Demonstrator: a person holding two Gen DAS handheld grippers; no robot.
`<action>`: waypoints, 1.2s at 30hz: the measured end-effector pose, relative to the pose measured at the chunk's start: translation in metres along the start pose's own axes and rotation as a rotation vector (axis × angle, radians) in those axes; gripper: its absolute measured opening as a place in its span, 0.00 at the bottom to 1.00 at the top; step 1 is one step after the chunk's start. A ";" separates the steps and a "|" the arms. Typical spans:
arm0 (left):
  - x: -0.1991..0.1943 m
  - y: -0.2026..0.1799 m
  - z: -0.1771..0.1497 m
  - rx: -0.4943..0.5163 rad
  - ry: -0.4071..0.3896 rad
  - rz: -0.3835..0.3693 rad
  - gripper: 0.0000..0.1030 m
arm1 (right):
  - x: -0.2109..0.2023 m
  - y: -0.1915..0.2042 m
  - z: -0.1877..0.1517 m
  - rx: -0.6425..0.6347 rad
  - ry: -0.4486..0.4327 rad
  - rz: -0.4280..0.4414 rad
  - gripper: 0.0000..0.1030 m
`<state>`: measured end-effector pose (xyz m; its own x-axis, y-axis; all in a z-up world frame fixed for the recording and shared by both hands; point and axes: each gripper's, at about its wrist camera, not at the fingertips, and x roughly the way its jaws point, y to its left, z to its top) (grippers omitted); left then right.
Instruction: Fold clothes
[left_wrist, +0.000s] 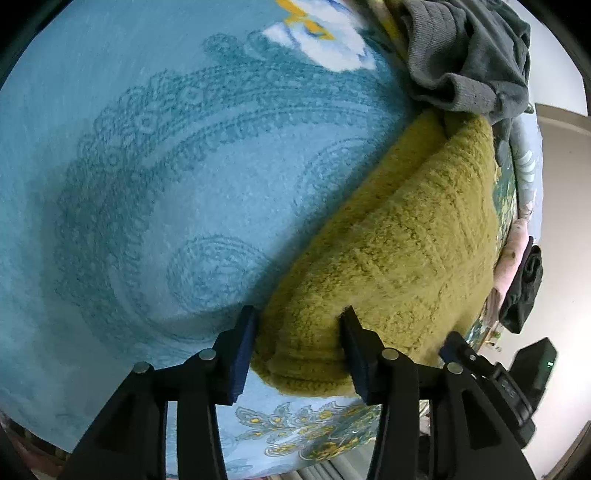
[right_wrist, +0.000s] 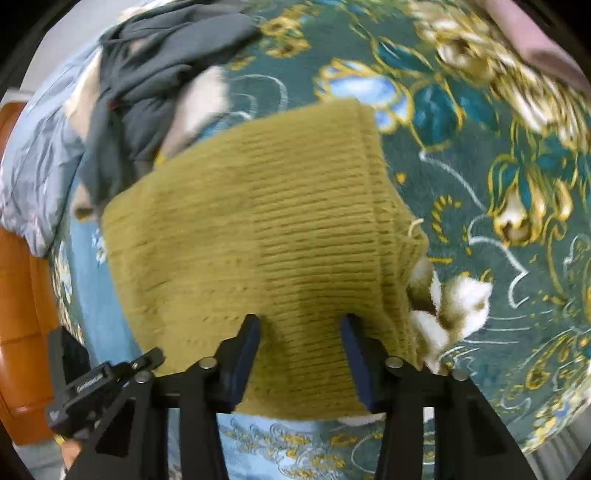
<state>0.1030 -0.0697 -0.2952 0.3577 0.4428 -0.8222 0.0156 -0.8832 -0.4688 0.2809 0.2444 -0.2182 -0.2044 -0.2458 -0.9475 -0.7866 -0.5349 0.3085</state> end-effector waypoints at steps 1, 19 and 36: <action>0.000 0.001 0.000 0.001 0.001 -0.007 0.47 | 0.002 0.000 0.000 0.002 0.002 0.004 0.46; 0.011 -0.033 0.049 0.366 0.067 -0.162 0.69 | -0.031 -0.005 -0.008 -0.009 0.023 -0.058 0.48; 0.029 -0.025 0.044 0.229 0.104 -0.252 0.45 | -0.047 -0.059 0.008 0.072 -0.010 0.077 0.51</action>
<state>0.0720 -0.0283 -0.3214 0.4629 0.6135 -0.6397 -0.0897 -0.6856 -0.7225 0.3321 0.2939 -0.1927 -0.2712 -0.2762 -0.9221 -0.8080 -0.4552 0.3740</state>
